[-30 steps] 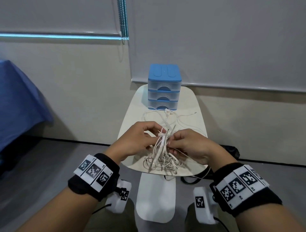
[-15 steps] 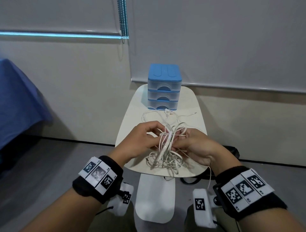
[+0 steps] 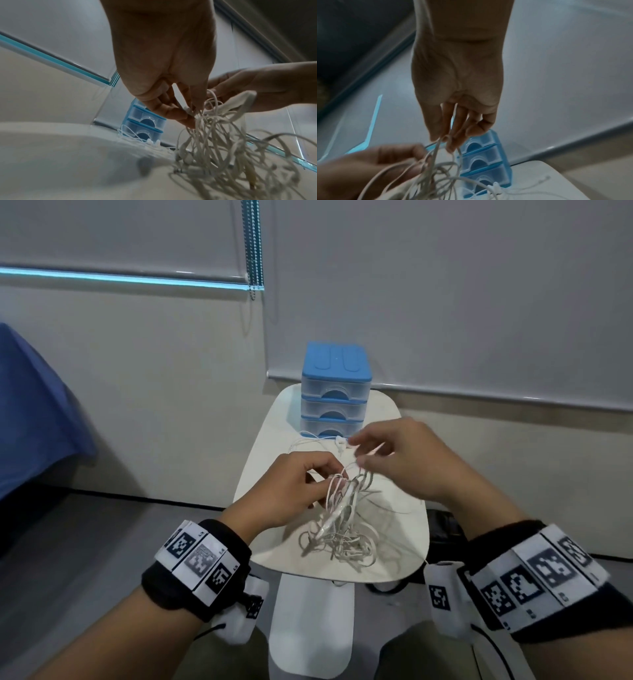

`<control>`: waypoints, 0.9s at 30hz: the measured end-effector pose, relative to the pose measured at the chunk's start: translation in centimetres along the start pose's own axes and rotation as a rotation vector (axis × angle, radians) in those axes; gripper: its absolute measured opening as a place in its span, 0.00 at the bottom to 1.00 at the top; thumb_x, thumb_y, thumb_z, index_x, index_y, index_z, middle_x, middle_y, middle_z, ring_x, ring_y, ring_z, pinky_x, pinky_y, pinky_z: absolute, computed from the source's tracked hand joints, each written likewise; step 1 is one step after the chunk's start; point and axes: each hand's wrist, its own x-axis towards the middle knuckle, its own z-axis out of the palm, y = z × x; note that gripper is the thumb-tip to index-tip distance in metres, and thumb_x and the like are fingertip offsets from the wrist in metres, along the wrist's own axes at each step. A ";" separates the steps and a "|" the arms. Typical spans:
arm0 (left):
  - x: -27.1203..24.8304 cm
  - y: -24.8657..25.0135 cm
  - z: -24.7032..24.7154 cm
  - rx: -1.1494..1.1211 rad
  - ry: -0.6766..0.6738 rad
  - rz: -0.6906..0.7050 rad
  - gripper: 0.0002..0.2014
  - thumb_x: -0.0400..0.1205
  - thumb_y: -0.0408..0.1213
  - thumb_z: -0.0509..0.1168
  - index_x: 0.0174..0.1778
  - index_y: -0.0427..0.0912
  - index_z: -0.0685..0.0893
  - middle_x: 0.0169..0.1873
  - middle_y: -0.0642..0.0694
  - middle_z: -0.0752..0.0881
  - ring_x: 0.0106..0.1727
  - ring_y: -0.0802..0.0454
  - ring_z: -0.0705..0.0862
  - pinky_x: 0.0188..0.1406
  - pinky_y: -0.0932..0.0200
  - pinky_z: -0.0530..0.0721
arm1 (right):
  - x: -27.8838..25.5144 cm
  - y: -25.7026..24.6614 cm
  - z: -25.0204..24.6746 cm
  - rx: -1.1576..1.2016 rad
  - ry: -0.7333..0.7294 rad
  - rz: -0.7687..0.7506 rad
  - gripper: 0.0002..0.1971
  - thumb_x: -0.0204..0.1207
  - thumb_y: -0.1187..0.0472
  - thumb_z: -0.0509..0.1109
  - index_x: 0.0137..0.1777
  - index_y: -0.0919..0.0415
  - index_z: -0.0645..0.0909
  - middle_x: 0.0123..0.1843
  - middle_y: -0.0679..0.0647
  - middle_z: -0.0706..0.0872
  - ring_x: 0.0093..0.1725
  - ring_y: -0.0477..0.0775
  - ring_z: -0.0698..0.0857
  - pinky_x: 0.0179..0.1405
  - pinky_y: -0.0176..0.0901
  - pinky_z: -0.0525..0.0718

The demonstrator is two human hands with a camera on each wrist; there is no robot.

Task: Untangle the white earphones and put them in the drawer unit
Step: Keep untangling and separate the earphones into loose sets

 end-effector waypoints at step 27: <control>0.1 2.0 1.0 0.086 0.166 0.084 0.06 0.86 0.34 0.68 0.44 0.43 0.88 0.37 0.52 0.91 0.32 0.62 0.83 0.39 0.64 0.81 | 0.4 -3.4 0.7 0.264 -0.146 0.206 0.21 0.85 0.56 0.68 0.30 0.64 0.86 0.20 0.50 0.78 0.25 0.48 0.74 0.34 0.44 0.72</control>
